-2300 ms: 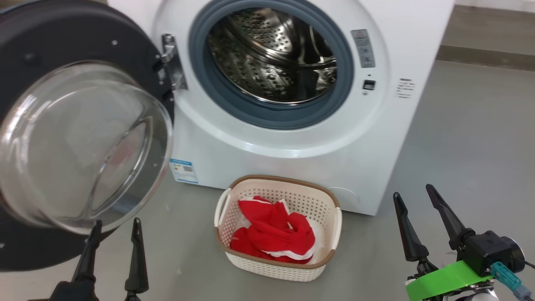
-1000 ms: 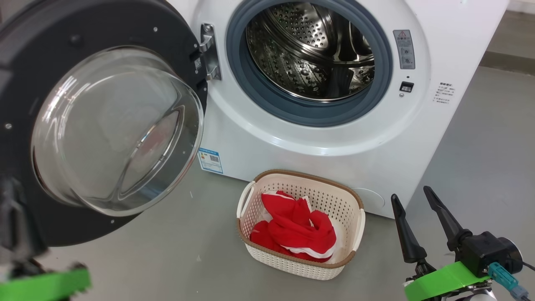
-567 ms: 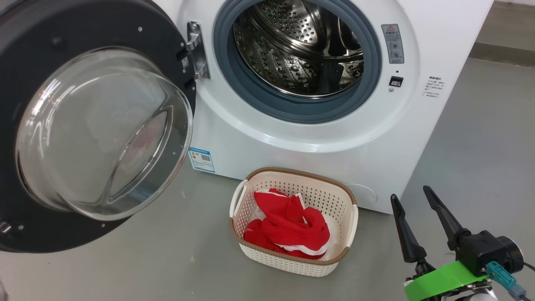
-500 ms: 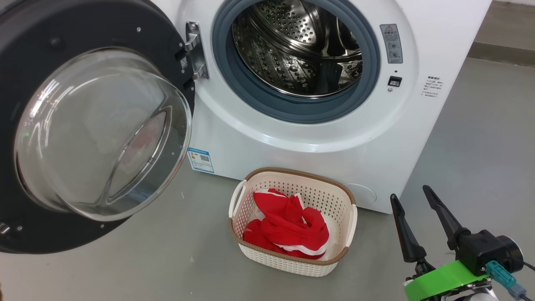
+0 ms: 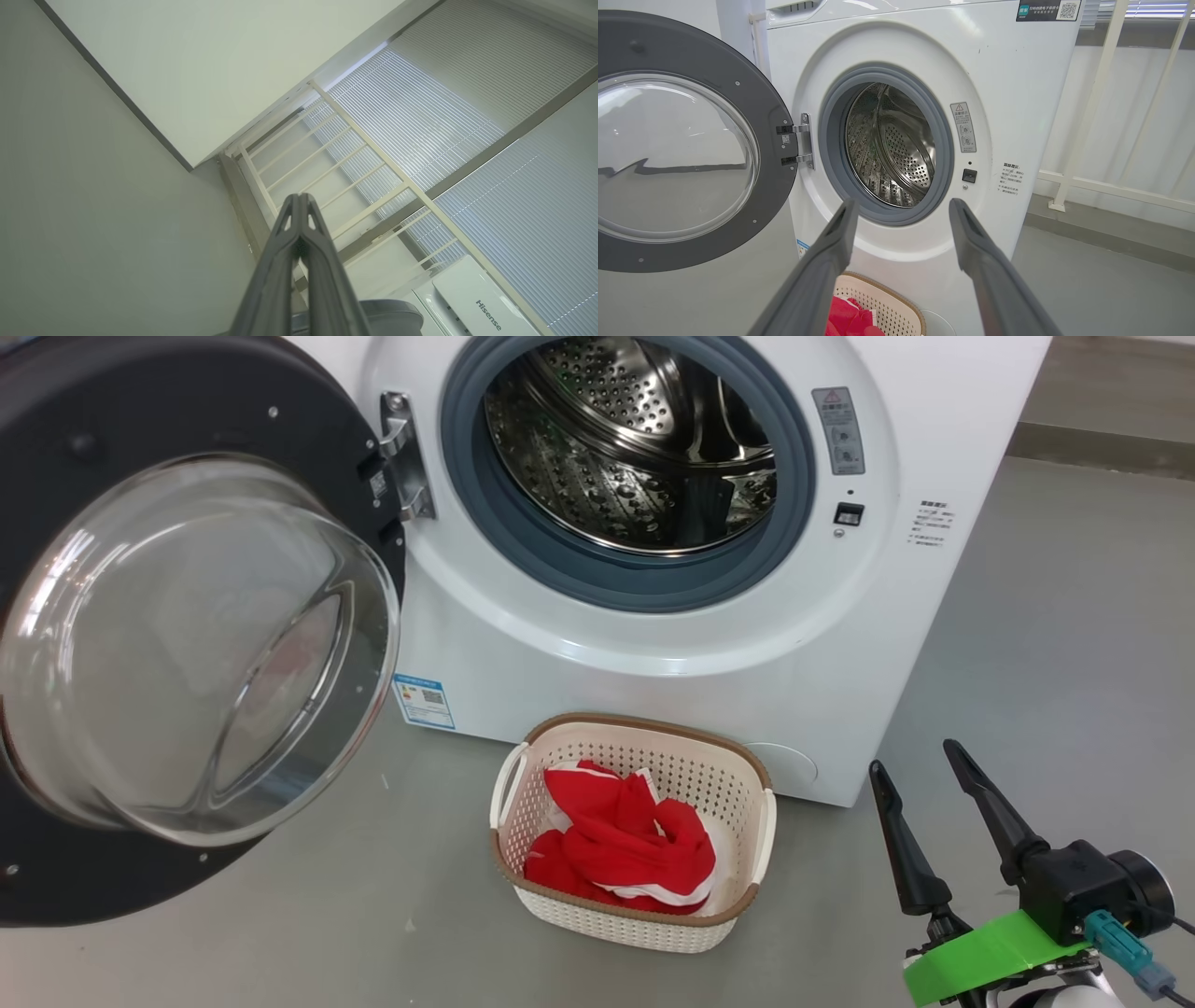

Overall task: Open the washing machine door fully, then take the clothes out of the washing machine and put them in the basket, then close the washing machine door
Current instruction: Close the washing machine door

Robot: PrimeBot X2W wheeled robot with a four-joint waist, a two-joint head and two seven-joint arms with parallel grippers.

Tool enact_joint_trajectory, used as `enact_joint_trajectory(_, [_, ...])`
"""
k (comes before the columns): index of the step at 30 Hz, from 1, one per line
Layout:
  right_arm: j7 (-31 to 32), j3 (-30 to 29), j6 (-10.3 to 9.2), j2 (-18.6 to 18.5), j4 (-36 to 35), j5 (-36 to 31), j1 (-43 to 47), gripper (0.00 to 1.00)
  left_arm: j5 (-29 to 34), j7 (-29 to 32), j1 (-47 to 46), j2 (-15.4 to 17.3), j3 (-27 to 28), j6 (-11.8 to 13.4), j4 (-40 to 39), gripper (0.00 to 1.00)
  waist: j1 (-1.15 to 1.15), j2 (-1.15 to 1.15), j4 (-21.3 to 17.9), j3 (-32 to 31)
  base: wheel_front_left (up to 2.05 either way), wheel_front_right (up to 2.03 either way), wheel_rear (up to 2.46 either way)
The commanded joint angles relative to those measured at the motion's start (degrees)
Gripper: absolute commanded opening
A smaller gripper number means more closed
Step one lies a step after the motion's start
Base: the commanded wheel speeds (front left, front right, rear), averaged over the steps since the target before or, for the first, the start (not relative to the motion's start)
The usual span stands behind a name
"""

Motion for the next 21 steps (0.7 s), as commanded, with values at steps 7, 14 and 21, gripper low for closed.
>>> enact_joint_trajectory(7, [0.63, 1.59, 0.28, -0.5, -2.36, -0.93, -1.18, 1.0, -1.01, 4.82, -6.5, 8.31, 0.33, 0.65, 11.56, 0.0, 0.0, 0.0, -1.74, 0.01, 0.0, 0.0, 0.0])
enact_joint_trajectory(14, [1.32, 2.39, 0.28, -0.5, -3.33, -1.03, -0.44, 1.0, 1.02, 12.81, -8.99, 12.64, -3.65, 1.37, 21.69, 0.0, 0.0, 0.0, -3.62, 0.05, 0.0, 0.0, 0.0])
enact_joint_trajectory(21, [1.42, 2.73, 0.28, -0.5, -3.7, -0.98, -0.07, 1.0, 2.3, 14.63, -9.32, 13.96, -5.6, 0.42, 25.71, 0.0, 0.0, 0.0, -4.58, 0.5, 0.0, 0.0, 0.0])
